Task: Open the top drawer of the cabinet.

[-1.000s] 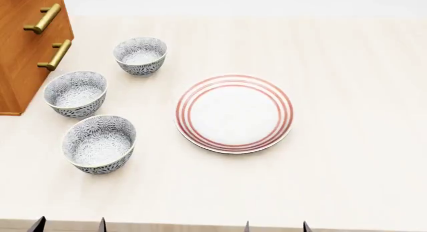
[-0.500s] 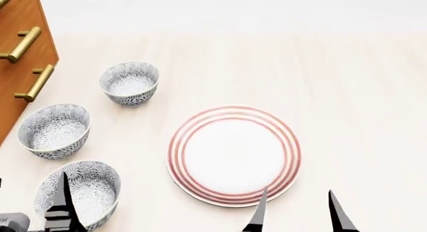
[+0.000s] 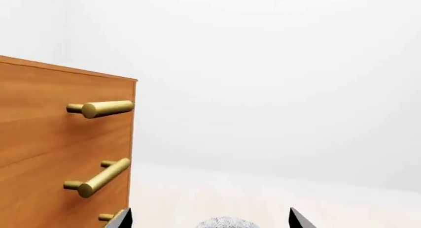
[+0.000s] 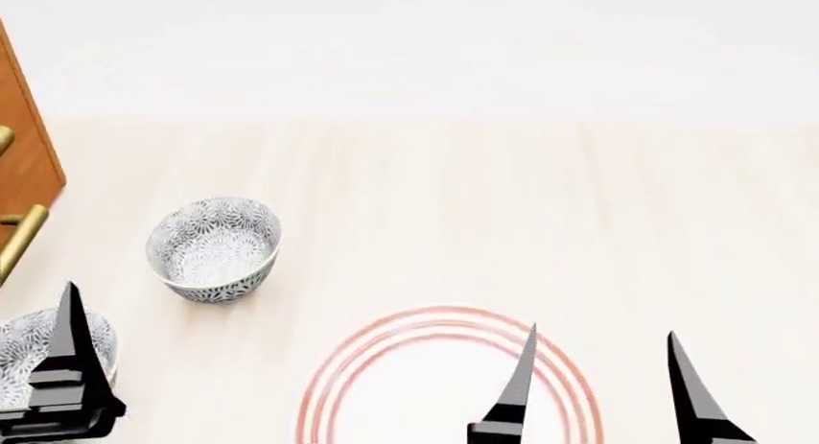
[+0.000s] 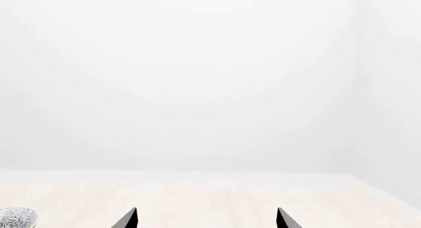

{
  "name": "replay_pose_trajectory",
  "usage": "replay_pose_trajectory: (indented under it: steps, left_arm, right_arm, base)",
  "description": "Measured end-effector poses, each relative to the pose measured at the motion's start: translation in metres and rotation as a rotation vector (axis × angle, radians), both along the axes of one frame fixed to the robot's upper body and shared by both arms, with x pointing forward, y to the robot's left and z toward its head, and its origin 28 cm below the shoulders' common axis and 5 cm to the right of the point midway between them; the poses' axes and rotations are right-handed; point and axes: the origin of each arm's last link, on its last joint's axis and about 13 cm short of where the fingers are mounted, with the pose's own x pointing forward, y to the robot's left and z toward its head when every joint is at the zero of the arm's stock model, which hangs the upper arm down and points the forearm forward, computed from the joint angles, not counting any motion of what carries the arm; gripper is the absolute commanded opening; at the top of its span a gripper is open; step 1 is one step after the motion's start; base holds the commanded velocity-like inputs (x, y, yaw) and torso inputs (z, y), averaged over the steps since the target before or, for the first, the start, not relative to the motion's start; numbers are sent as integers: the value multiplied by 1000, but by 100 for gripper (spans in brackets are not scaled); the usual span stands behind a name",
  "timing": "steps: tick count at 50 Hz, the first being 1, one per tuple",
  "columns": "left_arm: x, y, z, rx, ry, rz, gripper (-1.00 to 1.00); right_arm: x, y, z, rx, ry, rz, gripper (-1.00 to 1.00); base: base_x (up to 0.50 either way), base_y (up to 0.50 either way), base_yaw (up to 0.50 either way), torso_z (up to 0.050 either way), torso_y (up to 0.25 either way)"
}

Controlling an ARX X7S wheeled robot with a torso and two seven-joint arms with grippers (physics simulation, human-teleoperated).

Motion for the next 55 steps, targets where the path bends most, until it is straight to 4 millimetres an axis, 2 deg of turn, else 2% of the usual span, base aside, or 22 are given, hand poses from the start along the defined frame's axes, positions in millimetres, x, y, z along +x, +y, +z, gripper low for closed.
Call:
replay_pose_trajectory:
  steps: [27,35,43,55]
  left_arm:
    - [-1,1,1,20,5,1,100]
    - [1,3,6,76,21,16,100]
    - [5,6,21,208,-5,41,100]
    - [15,13,57,455,-65,85,100]
  right_arm:
    - [-6,-1,5,6,-33,35,100]
    - [-6,0,4,-8,-26,20,100]
    - [-6,0,3,-10,-13,17,100]
    - [-8,0,2,6,26,37,100]
  base:
    - [497,0,0,0,1]
    - [7,0,0,0,0]
    - [0,0,0,0,0]
    - [0,0,0,0,0]
